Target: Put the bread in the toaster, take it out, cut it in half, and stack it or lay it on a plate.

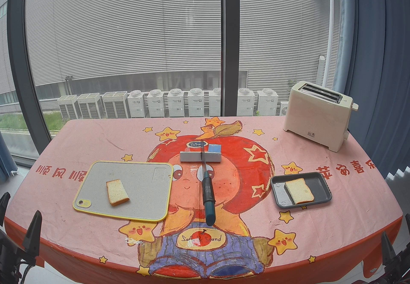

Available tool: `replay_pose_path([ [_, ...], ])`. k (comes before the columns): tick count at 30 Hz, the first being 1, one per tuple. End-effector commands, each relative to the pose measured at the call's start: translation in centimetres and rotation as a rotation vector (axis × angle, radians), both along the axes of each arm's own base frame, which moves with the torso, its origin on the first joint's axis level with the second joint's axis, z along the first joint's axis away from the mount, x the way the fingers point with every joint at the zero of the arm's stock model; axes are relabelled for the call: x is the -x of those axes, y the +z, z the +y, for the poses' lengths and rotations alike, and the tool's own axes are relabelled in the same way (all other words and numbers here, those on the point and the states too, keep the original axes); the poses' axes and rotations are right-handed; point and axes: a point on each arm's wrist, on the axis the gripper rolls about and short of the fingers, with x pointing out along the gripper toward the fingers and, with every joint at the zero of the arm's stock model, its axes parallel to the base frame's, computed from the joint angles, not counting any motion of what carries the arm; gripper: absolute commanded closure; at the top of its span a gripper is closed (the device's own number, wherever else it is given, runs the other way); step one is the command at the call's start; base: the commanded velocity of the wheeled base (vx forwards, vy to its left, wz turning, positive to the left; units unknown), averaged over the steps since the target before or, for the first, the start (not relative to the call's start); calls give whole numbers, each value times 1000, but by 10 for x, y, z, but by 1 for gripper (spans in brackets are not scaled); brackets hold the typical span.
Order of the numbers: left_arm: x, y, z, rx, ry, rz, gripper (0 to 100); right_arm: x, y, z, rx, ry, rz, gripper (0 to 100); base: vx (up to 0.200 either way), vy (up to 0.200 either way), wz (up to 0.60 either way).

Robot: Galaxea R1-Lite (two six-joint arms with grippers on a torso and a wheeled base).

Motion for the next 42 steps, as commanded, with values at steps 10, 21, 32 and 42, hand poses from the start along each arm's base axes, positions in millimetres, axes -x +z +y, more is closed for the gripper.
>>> replay_pose_path([
  [10,-38,10,-1,-3,1,84,0,0,-5,0,0,1,0,0,0,0,0],
  [21,-46,15,-3,-34,-57,155,0,0,-5,0,0,1,2,0,0,0,0],
  [32,-49,24,-3,-26,-88,298,0,0,-5,0,0,1,2,0,0,0,0],
  [42,-56,26,-5,-18,-155,397,0,0,-5,0,0,1,2,0,0,0,0],
])
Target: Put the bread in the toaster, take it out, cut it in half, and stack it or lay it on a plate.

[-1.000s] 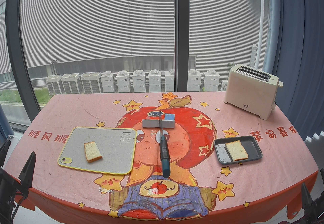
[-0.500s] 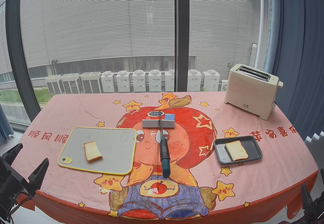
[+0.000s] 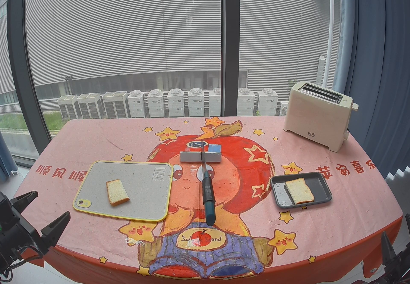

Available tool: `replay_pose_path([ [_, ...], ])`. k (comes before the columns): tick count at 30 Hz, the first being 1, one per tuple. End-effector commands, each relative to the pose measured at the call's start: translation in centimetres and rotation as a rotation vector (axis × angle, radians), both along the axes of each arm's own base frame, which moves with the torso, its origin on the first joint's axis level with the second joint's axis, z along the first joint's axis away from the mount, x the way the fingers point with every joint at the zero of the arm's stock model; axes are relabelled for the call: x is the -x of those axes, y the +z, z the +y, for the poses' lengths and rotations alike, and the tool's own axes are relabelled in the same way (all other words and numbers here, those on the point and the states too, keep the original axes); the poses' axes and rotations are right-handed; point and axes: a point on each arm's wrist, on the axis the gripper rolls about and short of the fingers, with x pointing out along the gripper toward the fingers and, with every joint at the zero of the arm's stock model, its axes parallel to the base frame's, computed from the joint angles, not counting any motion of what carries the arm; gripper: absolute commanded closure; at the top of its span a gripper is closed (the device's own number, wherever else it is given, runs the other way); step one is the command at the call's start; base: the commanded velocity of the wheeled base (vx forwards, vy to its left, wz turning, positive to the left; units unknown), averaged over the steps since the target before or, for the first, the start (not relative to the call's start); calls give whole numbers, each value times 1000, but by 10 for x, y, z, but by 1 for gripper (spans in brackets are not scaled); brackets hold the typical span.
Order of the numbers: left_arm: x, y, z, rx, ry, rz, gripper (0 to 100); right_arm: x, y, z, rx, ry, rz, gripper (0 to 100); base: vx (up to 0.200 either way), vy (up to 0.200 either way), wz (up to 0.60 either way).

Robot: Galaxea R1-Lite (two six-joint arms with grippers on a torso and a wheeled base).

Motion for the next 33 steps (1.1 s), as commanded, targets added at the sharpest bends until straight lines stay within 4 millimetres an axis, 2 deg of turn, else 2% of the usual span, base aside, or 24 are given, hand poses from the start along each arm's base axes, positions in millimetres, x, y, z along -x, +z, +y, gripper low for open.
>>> replay_pose_path([
  [1,-9,5,0,5,-7,23,0,0,-5,0,1,-1,0,0,0,0,0],
  [23,-41,-2,-1,18,19,186,0,0,-5,0,1,1,2,0,0,0,0],
  [33,-55,-5,-1,78,48,255,0,0,-5,0,1,1,2,0,0,0,0],
])
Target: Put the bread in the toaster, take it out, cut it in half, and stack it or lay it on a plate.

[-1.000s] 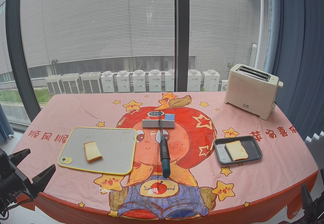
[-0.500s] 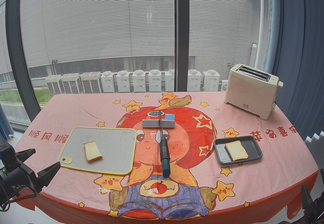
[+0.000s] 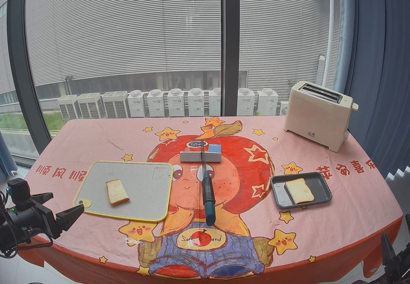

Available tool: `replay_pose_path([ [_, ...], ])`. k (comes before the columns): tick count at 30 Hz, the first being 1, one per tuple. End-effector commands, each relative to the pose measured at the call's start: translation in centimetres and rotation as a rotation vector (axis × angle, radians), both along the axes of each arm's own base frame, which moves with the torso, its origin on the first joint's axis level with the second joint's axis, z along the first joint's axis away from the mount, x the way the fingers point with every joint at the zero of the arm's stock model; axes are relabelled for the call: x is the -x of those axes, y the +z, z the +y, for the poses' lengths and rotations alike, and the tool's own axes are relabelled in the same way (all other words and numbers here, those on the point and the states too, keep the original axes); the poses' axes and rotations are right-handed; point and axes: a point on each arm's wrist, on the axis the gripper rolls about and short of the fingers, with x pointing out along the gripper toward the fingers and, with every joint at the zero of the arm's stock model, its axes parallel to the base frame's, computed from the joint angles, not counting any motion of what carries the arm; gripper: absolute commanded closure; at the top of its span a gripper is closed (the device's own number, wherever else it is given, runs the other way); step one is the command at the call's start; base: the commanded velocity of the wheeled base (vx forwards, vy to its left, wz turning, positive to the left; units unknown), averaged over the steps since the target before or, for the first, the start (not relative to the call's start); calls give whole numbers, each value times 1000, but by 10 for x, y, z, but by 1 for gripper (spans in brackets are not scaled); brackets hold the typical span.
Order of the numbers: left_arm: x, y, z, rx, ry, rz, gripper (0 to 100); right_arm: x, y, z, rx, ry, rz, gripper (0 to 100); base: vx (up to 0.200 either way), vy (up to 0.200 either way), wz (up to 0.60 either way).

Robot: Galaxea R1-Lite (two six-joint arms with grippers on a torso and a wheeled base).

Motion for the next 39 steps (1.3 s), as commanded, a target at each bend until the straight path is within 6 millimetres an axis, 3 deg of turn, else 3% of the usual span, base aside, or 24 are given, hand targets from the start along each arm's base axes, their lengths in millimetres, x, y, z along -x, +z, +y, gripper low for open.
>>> replay_pose_path([
  [1,-10,-1,0,8,15,38,0,0,-5,0,1,1,2,0,0,0,0],
  [24,-67,-8,-1,-40,84,175,0,0,-5,0,1,-1,2,0,0,0,0],
  [39,-86,-12,-8,-78,86,208,0,0,-5,0,1,1,2,0,0,0,0],
])
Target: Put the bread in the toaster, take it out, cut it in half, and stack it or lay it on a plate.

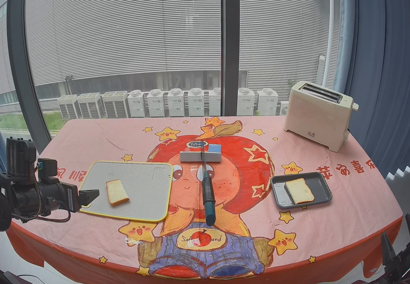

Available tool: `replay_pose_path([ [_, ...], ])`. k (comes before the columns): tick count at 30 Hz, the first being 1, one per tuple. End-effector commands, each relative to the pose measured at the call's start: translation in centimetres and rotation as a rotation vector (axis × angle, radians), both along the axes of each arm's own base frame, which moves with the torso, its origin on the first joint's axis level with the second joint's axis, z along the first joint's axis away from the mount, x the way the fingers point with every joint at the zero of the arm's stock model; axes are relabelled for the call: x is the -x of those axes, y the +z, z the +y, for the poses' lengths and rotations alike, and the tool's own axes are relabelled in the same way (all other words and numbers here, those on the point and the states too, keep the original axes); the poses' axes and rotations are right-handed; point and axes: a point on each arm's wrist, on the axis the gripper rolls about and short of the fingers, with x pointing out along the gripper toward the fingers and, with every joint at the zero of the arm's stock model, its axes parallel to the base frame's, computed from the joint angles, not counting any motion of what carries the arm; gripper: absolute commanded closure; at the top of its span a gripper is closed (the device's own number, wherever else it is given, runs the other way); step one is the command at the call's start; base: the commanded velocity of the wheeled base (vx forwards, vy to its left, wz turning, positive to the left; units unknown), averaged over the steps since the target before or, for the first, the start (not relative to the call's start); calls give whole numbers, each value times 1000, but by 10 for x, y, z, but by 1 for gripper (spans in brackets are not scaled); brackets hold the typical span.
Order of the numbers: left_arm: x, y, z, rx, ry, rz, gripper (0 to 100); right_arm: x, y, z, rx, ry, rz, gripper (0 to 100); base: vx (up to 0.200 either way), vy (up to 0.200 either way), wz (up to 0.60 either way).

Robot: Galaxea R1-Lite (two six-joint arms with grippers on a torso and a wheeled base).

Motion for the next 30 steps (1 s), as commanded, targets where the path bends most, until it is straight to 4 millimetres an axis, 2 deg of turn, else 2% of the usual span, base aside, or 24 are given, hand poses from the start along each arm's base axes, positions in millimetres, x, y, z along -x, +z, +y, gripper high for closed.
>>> replay_pose_path([
  [1,-5,-3,-1,1,-2,18,0,0,-5,0,0,1,1,0,0,0,0],
  [30,-5,-3,-7,-42,20,18,0,0,-5,0,0,1,1,0,0,0,0],
])
